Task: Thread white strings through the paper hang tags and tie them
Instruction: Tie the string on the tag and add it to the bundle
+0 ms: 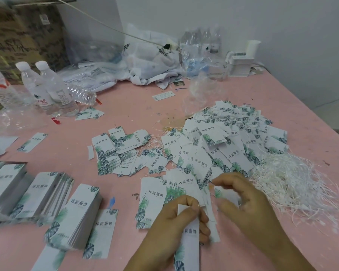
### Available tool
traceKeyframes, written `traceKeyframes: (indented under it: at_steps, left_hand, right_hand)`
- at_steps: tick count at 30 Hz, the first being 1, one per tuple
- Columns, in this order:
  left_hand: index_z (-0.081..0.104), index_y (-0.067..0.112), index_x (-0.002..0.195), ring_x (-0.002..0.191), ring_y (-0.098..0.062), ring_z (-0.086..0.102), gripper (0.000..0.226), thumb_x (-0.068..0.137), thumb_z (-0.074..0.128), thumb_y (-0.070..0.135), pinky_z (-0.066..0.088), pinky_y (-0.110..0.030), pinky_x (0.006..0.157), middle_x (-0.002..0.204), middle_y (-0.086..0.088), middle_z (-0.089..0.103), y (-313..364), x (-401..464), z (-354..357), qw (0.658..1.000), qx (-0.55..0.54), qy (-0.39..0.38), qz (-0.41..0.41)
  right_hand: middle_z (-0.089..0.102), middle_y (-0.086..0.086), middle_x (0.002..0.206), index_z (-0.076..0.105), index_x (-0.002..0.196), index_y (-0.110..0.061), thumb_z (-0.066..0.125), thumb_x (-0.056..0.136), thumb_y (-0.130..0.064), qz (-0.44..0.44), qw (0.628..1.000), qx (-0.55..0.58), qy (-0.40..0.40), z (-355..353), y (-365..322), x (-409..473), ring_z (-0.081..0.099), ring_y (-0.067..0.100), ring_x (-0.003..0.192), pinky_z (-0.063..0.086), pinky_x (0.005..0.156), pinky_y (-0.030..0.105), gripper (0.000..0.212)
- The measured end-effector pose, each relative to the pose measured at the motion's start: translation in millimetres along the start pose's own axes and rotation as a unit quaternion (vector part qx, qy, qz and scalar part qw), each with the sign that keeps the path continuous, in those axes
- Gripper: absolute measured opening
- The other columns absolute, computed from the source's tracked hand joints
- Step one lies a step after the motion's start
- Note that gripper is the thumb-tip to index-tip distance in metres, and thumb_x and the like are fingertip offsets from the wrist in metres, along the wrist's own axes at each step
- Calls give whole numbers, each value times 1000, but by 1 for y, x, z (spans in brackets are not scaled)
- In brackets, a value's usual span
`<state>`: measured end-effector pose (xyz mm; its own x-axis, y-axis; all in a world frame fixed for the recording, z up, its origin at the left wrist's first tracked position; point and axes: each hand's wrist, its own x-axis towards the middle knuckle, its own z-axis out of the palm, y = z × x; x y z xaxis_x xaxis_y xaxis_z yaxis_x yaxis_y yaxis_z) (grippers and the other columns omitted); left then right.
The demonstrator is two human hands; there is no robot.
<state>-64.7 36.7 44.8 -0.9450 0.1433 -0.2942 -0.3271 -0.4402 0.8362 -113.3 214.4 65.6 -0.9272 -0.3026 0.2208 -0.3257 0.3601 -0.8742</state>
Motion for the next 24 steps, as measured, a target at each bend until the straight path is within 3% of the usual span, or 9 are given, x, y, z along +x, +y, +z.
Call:
traceKeyframes:
  at_steps: [3, 6, 8, 12, 16, 18, 21, 24]
  left_hand:
    - [66, 15, 74, 59, -29, 64, 11, 85, 69, 18, 57, -34, 60, 72, -25, 66, 0, -1, 0, 1000, 27, 0, -7]
    - [69, 14, 76, 57, -30, 66, 9, 83, 72, 19, 58, -34, 58, 69, -27, 66, 2, -3, 1, 999, 32, 10, -6]
    - [70, 11, 79, 56, -30, 66, 9, 82, 70, 19, 58, -34, 58, 69, -28, 66, 3, -4, 2, 1000, 21, 9, -12]
    - [71, 7, 81, 56, -29, 66, 11, 85, 66, 17, 59, -35, 59, 71, -28, 67, 3, -5, 1, 1000, 12, 4, -10]
    - [64, -2, 90, 56, -29, 66, 20, 85, 64, 17, 57, -34, 57, 72, -28, 66, 2, -4, 1, 1000, 22, 16, -3]
    - [65, 0, 88, 56, -29, 66, 18, 84, 64, 18, 56, -32, 55, 71, -27, 67, 2, -4, 2, 1000, 23, 21, 1]
    - [70, 9, 79, 57, -29, 66, 12, 85, 65, 17, 57, -32, 55, 73, -26, 68, 0, -4, 3, 999, 33, 24, 10]
    - [72, 7, 82, 61, -31, 66, 9, 85, 63, 8, 57, -35, 57, 77, -26, 67, -2, -2, 4, 1000, 0, 22, 13]
  right_hand:
    - [60, -16, 122, 63, 112, -39, 70, 79, -20, -10, 994, 41, -100, 13, 2, -5, 55, 4, 118, 41, 94, 11, 39]
    - [64, -9, 107, 70, 102, -29, 70, 83, -5, -25, 988, 82, -128, 17, 4, -4, 65, 7, 99, 47, 83, 11, 30]
    - [63, -6, 98, 72, 97, -26, 70, 84, -4, -40, 988, 80, -127, 15, 6, -4, 65, 12, 89, 50, 78, 14, 26]
    - [65, -6, 88, 73, 94, -37, 70, 83, -12, -43, 991, 51, -114, 16, 10, -6, 63, 12, 77, 48, 74, 14, 28]
    - [62, -10, 79, 70, 92, -37, 68, 85, -12, -57, 992, 47, -104, 22, 15, -7, 58, 7, 62, 44, 84, 7, 26]
    - [60, -12, 78, 67, 92, -38, 66, 87, -10, -58, 991, 46, -111, 23, 15, -8, 60, 7, 62, 43, 85, 5, 28]
    - [62, -9, 79, 65, 91, -36, 63, 89, -8, -45, 992, 52, -105, 23, 15, -8, 63, 7, 67, 49, 70, 12, 27]
    - [65, -6, 74, 63, 87, -32, 61, 90, -11, -30, 995, 53, -80, 22, 16, -7, 63, 6, 66, 48, 69, 11, 21]
